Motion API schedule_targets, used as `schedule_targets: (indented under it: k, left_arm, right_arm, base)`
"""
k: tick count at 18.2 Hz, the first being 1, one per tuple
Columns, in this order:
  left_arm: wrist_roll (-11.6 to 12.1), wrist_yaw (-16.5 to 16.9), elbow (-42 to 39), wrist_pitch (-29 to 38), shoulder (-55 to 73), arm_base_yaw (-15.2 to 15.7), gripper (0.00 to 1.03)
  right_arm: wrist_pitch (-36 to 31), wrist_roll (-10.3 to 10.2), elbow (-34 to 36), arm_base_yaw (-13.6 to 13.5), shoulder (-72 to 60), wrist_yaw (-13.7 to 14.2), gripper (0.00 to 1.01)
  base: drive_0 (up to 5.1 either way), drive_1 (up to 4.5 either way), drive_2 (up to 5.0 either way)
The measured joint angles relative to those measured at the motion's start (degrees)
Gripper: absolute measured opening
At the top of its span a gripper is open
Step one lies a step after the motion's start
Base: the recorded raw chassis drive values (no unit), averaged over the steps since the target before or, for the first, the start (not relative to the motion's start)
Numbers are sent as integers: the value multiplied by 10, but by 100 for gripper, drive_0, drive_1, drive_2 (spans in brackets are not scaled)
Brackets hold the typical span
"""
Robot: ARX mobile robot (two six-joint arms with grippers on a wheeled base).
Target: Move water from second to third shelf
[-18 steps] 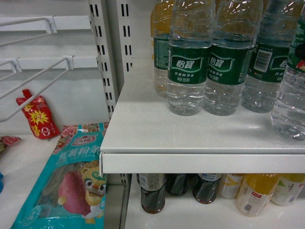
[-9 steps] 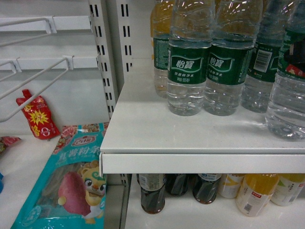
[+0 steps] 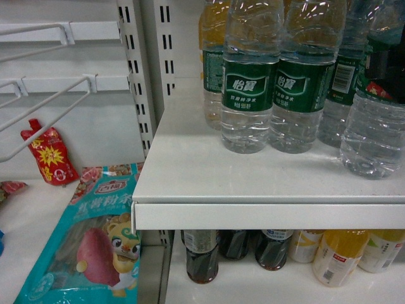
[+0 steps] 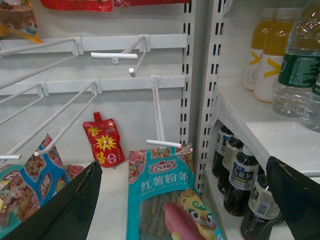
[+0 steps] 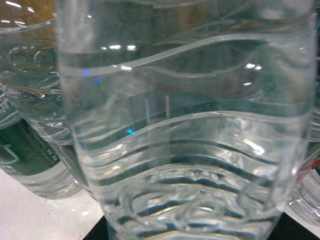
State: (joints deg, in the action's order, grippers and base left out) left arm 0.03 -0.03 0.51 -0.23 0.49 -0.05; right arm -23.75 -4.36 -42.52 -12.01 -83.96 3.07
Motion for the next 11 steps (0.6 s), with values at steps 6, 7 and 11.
schedule_targets:
  k: [6, 7, 11]
  left_arm:
    - [0, 0, 0, 0, 0, 0, 98]
    - [0, 0, 0, 0, 0, 0, 98]
    - [0, 0, 0, 0, 0, 0, 98]
  right_arm:
    - [-16, 10, 4, 4, 27, -1, 97]
    - [-11, 10, 4, 5, 33, -1, 99]
    - [25, 3, 18, 16, 75, -11, 98]
  base:
    - [0, 0, 0]
    - [0, 0, 0]
    - [0, 0, 0]
